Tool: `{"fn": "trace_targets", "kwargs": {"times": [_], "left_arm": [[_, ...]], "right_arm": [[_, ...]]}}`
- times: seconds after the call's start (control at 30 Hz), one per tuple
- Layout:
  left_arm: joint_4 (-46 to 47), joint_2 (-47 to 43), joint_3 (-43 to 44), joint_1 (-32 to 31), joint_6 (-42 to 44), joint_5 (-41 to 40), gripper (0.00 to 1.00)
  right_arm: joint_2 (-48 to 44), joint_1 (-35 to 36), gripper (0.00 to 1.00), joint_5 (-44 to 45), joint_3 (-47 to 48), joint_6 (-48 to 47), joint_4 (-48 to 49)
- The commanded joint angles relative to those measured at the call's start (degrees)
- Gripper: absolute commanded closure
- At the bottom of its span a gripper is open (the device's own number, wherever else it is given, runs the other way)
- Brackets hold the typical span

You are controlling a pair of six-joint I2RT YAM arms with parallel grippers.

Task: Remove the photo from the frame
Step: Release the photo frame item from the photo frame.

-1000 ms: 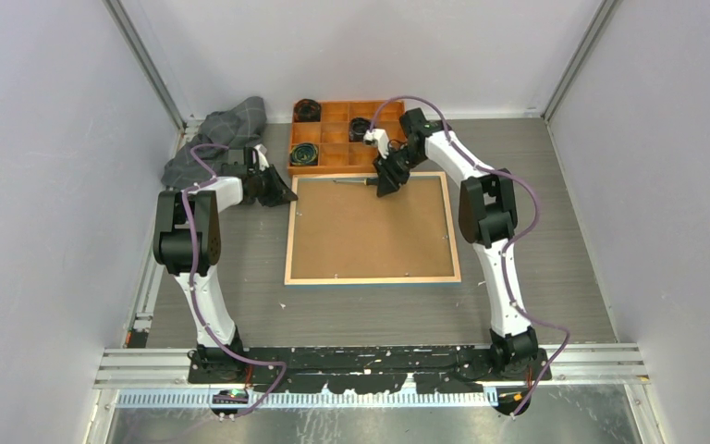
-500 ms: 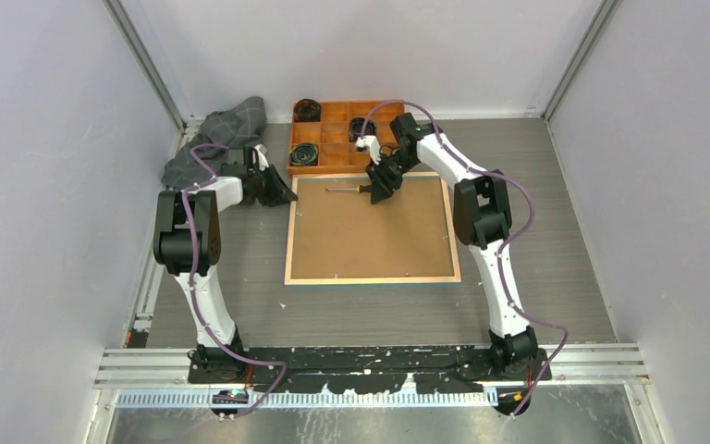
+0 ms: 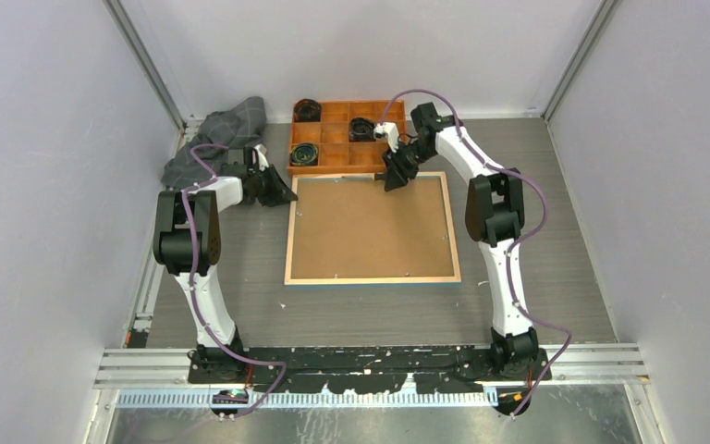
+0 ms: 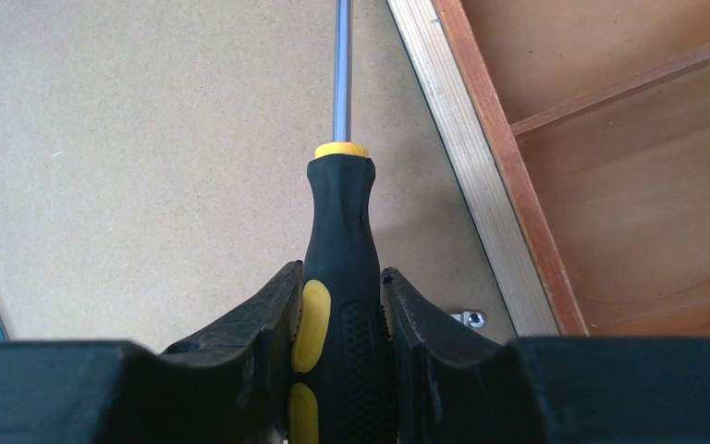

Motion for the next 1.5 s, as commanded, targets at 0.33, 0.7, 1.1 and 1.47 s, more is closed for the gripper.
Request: {"fn": "trace_targets", "kwargs": {"times": [0.33,0.7,1.1,1.47], "left_arm": [[-2.2,4.7,-0.7,-0.1,-0.9,-3.8,0.99],[-2.3,4.6,-0.6,-0.1,-0.9,-3.7,1.0],[-2.4,4.7,-0.6,-0.1,-0.9,-3.6,0.99],[-2.5,4.8,-0.5,0.0,-0.9,-3.5,0.99]], "right_arm": [[-1.1,1.8,0.99,0.1,1.1,1.0,1.7],[0.9,2.7,0.99,0.8,3.0,-0.1,-0.1],[0.6,2.8,1.0,-0.5,3.5,-0.5,-0.5],[-2.7,0.7,0.99,-0.9,1.0,1.3,2.4]]}}
